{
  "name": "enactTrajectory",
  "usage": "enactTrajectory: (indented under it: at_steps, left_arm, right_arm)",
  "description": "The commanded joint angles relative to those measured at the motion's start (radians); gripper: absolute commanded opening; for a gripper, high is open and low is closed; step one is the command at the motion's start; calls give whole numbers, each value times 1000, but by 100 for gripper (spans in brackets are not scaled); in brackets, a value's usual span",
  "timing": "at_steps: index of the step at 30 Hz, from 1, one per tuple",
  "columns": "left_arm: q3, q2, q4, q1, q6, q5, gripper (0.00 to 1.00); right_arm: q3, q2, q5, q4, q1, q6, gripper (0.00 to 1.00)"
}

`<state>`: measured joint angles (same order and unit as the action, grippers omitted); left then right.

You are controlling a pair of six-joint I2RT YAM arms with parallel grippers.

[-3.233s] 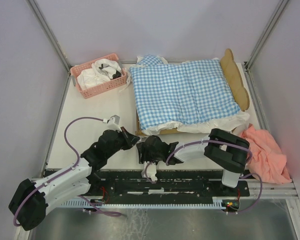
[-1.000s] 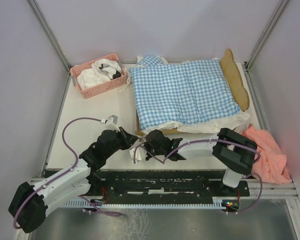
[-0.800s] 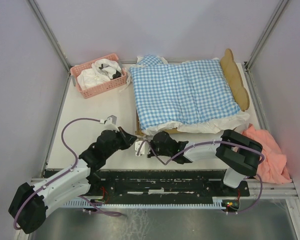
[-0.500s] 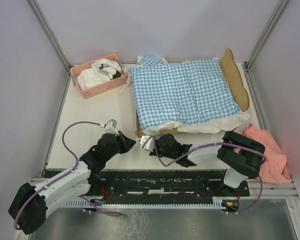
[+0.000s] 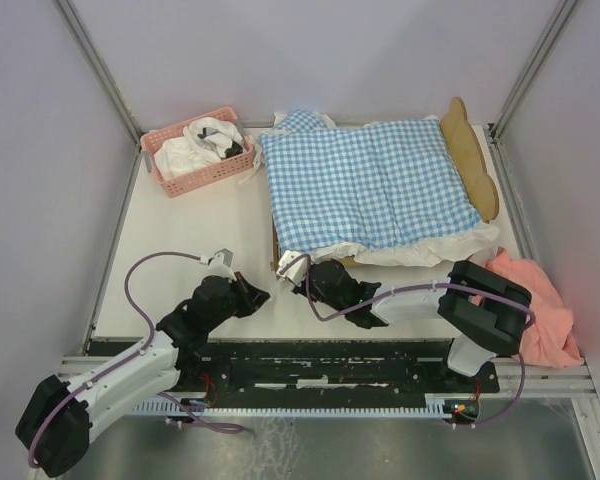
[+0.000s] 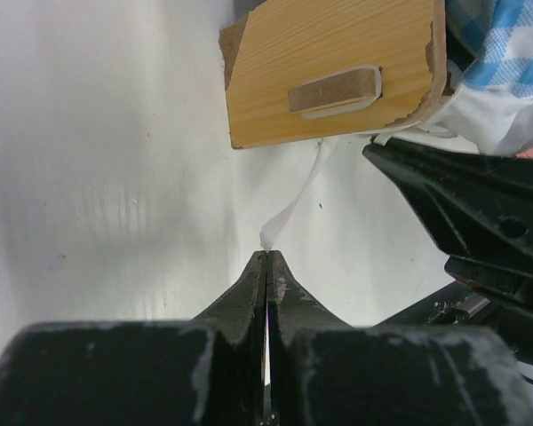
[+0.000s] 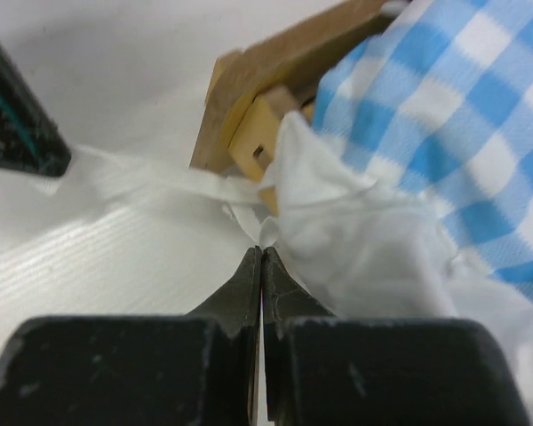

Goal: Set up the pet bed
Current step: Tie the ropes to the bed frame.

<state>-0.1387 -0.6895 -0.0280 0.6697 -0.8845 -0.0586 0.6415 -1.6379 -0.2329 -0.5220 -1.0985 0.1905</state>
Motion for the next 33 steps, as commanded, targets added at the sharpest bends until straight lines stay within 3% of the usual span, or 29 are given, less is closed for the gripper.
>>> enactTrajectory:
  at_steps: [1,7,14,19,24,28,33]
  left_arm:
    - [4,31,12,-3,-11,19,3]
    - [4,54,7,-2,0,31,6]
    - [-28,56,-13,1,97,38,30]
    - [-42,57,-100,36,151,-25,31]
    - [-47,19,-211,127,229,-197,31]
    - [-36,-57,-337,187,284,-287,30]
    - [-54,-200,-466,209,331,-294,30]
  right_arm:
    - [82,-27,-61,13,2,-58,2]
    - [105,-57,-38,42,1,-69,2]
    - [54,-30,-40,7,1,-98,2]
    - [60,-37,-33,-3,0,-115,2]
    - [29,-26,-53,-52,1,-168,2]
    - [15,-32,-47,-90,0,-215,2]
    - [-16,-30,-78,-146,1,-256,2]
